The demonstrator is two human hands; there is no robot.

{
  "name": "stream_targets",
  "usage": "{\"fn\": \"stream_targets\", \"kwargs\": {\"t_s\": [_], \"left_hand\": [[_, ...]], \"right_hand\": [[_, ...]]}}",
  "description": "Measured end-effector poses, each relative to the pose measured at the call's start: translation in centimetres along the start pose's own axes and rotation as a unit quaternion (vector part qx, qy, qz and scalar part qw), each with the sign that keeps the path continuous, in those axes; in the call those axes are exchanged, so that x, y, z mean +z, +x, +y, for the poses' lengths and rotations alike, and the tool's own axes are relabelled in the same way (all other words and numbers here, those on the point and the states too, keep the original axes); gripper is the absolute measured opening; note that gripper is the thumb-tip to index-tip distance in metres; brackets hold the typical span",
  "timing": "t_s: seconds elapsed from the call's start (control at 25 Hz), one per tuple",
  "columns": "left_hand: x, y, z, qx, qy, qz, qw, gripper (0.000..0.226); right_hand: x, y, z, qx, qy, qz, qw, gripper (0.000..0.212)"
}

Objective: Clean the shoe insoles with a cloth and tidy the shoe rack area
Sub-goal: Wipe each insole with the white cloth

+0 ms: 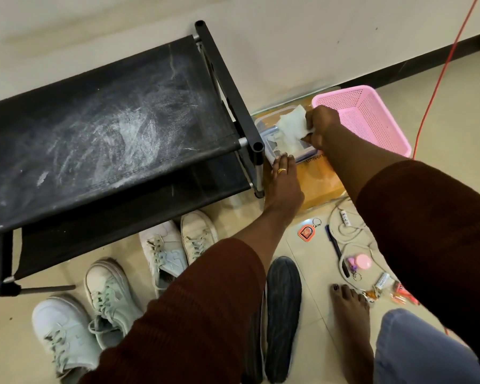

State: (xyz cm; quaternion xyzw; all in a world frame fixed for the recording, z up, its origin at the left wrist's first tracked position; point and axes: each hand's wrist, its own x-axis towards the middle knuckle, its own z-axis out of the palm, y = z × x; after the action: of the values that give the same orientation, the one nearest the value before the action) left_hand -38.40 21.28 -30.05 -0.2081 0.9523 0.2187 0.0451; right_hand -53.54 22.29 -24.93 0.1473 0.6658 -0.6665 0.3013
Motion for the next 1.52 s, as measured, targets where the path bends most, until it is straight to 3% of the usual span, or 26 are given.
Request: {"fn": "stream_targets", "kwargs": {"t_s": [0.16, 0.28, 0.48, 0.64, 0.76, 0.96, 1.28, 1.44, 1.52], "left_hand": [[-1.0, -5.3, -0.4, 0.039, -0.102, 0.002, 0.994, 0.061], [-0.4, -9.8, -2.4, -0.029, -0.183, -0.010, 0.983, 0.061], [4.9, -17.9, -6.3, -0.181, -0.146, -0.102, 0.967, 0.039], [10.4, -23.8, -7.2, -0.304, -0.115, -0.286, 0.901, 0.035], [13.4, -25.8, -6.6, -0.342, -0.105, -0.342, 0.869, 0.037], [15.7, -26.5, -5.1, -0.424, -0.135, -0.287, 0.848, 0.037], [17.2, -26.4, -4.2, -0.421, -0.222, -0.255, 0.842, 0.050], [17.8, -26.1, -3.7, -0.381, -0.143, -0.267, 0.873, 0.039], [17.5, -26.2, -3.2, -0.346, -0.153, -0.268, 0.886, 0.037]], "right_hand": [[-2.5, -4.8, 3.4, 0.050, 0.138, -0.133, 0.980, 0.028], [-4.4, -8.7, 7.9, 0.070, 0.183, -0.167, 0.966, 0.020], [-7.1, -13.3, 18.0, 0.153, 0.180, -0.123, 0.964, 0.024], [-10.0, -15.9, 26.4, 0.239, 0.141, -0.051, 0.959, 0.024], [-12.5, -17.0, 32.0, 0.271, 0.053, 0.017, 0.961, 0.026], [-14.5, -18.7, 36.2, 0.293, -0.097, 0.094, 0.947, 0.034], [-13.7, -19.0, 38.4, 0.305, -0.110, 0.083, 0.942, 0.034], [-14.3, -19.3, 38.6, 0.323, -0.089, 0.108, 0.936, 0.034], [-15.1, -19.5, 38.3, 0.332, -0.088, 0.124, 0.931, 0.035]]}}
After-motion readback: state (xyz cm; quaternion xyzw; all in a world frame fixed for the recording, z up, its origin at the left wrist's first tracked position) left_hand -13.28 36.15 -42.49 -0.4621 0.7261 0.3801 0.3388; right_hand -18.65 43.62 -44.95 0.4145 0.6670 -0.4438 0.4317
